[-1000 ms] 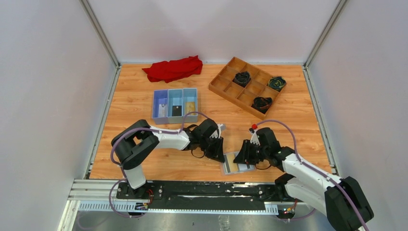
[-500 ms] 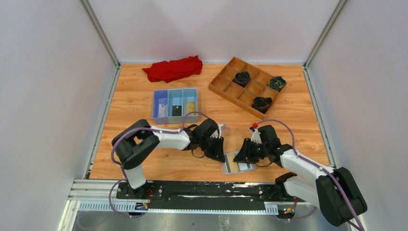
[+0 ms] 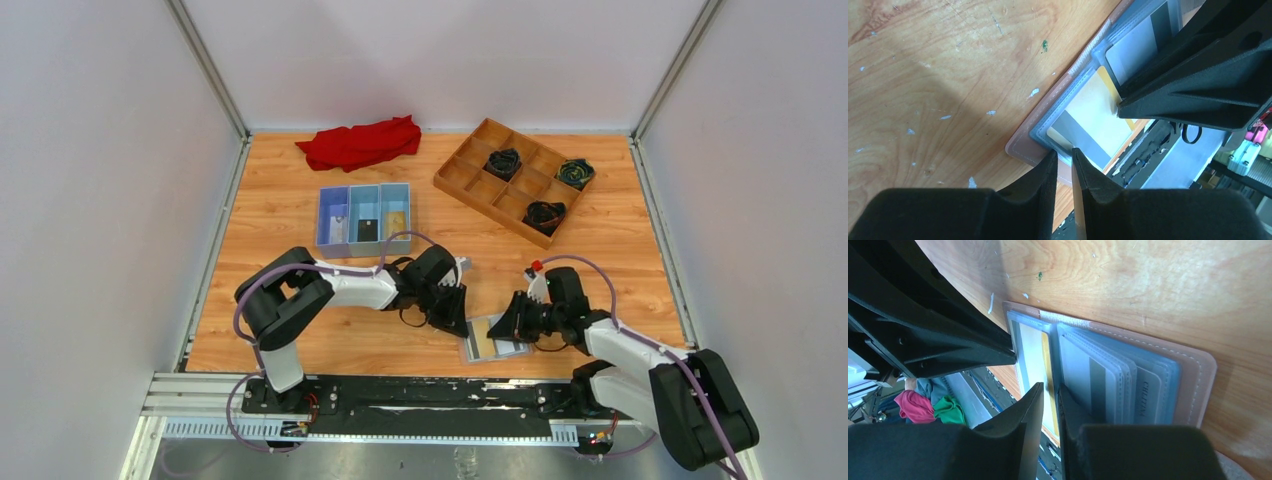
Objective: Take the credit cards out of the card holder
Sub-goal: Remove the credit card from the card holder.
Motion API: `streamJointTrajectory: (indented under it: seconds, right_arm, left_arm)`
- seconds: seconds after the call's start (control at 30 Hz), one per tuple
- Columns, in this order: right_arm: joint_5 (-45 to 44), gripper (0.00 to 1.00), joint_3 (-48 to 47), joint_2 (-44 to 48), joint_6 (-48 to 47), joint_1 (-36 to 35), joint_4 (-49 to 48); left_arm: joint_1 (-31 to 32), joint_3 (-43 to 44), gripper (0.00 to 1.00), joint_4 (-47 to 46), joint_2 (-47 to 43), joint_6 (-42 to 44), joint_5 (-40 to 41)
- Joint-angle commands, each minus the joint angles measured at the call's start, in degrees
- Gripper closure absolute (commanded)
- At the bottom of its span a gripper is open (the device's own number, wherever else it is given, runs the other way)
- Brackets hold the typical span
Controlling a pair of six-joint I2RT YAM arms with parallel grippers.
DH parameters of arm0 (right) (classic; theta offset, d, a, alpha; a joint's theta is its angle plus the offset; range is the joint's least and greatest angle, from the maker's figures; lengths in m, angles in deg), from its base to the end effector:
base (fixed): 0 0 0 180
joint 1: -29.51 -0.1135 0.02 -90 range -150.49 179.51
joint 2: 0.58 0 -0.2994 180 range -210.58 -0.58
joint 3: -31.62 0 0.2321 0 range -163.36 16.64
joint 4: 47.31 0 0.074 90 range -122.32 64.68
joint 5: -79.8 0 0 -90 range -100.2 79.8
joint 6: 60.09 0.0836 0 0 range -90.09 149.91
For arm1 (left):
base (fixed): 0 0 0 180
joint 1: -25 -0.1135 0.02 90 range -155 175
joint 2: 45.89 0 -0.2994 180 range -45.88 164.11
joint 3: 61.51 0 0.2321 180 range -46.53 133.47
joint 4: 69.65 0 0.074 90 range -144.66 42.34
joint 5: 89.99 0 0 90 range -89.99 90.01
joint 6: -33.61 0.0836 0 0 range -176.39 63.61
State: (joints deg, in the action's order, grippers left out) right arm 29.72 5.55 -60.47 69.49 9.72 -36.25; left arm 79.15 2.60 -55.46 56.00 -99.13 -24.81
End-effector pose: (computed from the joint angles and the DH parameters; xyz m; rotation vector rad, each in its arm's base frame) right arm 0.1329 0.1048 0.1459 0.0576 2.5113 1.2947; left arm 0.1809 -0.3103 0.1462 0.4890 2.7616 -1.1294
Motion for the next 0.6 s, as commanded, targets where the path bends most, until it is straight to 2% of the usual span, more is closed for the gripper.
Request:
streamJointTrajectory:
  seconds: [0.0,0.23,0.43,0.57]
  right_arm:
    - [2.6,0.81,2.21,-0.08,0.91,0.63,-2.04]
    - [2.35,0.99,3.3,2.0,2.02,1.36,-2.05]
    - [3.78,1.0,4.56,5.97,1.61,4.07,-0.56]
    - [2.99,1.0,4.05,10.01,-0.72,5.69,5.54]
  left_arm:
    - [1.37,0.63,0.77,1.06,3.77,1.96,4.43]
    - [1.48,0.0,0.77,1.06,3.69,1.85,4.91]
    - [1.4,-1.75,0.77,1.06,2.97,2.05,5.82]
    - [1.4,-2.72,0.77,1.06,3.05,2.05,6.07]
